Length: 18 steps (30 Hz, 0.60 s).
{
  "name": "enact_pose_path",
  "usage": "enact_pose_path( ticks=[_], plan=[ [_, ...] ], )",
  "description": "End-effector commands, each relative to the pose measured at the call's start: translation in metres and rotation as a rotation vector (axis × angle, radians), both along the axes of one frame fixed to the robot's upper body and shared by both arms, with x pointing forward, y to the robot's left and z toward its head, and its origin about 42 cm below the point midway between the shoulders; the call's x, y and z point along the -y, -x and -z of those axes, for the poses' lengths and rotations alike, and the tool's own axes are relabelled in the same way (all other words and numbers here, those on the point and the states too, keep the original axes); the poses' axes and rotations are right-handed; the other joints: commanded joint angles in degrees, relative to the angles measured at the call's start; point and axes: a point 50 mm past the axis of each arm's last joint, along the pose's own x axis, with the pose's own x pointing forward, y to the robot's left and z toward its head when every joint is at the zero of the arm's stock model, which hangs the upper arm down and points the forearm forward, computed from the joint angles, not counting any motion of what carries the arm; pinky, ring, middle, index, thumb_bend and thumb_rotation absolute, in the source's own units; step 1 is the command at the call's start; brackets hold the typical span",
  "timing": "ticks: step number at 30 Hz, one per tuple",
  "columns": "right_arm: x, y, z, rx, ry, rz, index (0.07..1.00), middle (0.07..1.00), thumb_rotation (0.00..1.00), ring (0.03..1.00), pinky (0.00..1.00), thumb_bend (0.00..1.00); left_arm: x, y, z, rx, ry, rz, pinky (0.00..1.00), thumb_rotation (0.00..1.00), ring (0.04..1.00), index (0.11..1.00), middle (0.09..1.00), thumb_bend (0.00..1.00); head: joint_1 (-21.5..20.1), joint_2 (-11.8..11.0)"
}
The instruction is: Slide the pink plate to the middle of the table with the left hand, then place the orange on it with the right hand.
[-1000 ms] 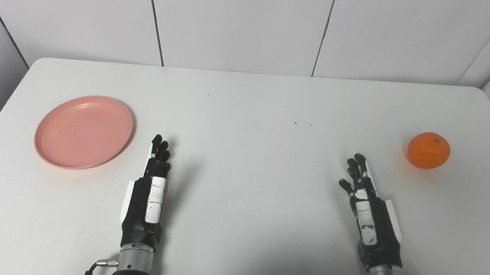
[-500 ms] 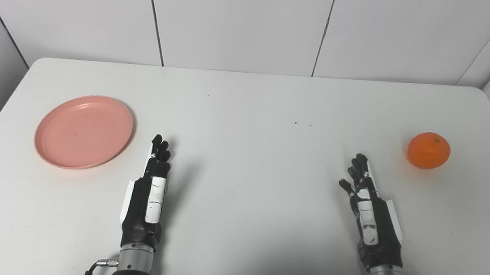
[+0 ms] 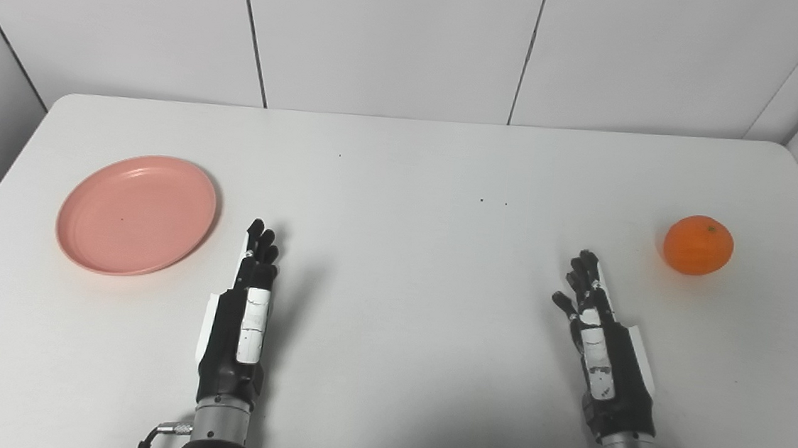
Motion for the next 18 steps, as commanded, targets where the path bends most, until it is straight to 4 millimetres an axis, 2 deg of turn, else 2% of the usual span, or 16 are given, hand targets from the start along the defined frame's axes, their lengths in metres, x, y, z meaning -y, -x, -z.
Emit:
enact_pose_path(
  ticks=[1,10,18],
  plan=[
    [0.0017,0.0115,0.0034,0.053,0.014,0.014,1.000,0.989,1.00,1.000,1.00,0.99,-0.0261,0.0910,0.0324,-0.143,-0.046,-0.056,1.00,1.00,0.989,1.000,0.998,0.96,0.0,0.1],
    [0.0023,0.0109,0.0033,0.117,-0.007,0.029,0.988,0.975,1.00,0.972,0.96,0.97,-0.0254,0.0904,0.0321,-0.145,-0.047,-0.052,1.00,1.00,0.995,1.000,1.000,0.93,0.1,0.2],
    [0.0018,0.0116,0.0020,0.149,-0.021,0.041,0.992,0.970,1.00,0.981,0.98,0.96,-0.0262,0.0898,0.0324,-0.148,-0.058,-0.054,1.00,1.00,0.993,1.000,1.000,0.93,0.0,0.1]
  ],
)
